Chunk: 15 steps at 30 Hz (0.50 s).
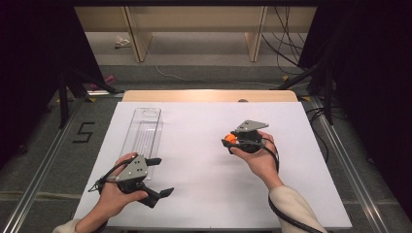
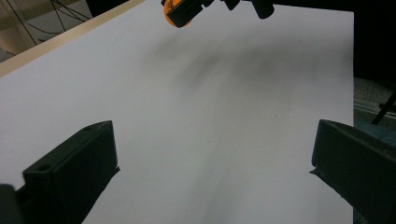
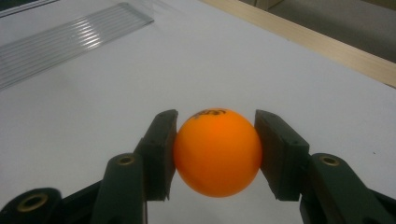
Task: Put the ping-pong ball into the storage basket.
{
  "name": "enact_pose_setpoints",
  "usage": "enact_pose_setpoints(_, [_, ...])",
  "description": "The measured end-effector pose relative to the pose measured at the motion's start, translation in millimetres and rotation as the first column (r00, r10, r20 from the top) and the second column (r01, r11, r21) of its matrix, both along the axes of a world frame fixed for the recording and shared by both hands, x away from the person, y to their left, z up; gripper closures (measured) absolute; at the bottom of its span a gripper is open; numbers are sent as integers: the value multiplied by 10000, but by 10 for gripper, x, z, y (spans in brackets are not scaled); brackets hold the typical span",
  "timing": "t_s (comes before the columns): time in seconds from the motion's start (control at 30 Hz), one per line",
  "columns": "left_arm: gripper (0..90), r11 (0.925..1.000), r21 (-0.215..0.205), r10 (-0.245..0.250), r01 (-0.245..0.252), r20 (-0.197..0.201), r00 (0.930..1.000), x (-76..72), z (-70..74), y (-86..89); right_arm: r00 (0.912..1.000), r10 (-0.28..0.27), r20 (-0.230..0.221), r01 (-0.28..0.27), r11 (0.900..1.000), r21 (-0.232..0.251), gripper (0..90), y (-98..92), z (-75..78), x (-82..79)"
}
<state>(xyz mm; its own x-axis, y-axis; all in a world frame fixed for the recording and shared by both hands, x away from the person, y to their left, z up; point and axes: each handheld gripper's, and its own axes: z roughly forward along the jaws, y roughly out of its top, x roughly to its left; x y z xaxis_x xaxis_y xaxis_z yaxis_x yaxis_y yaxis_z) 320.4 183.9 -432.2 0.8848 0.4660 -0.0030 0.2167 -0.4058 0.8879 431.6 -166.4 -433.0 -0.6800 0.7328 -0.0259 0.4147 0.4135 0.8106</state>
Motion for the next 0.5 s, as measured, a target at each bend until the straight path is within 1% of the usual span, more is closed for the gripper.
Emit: enact_pose_setpoints(0.5, [0,10000,-8,-20,20,-3,10000,-5,0,-1,9999,159,67,-159,9998,70,515,65,26,-20])
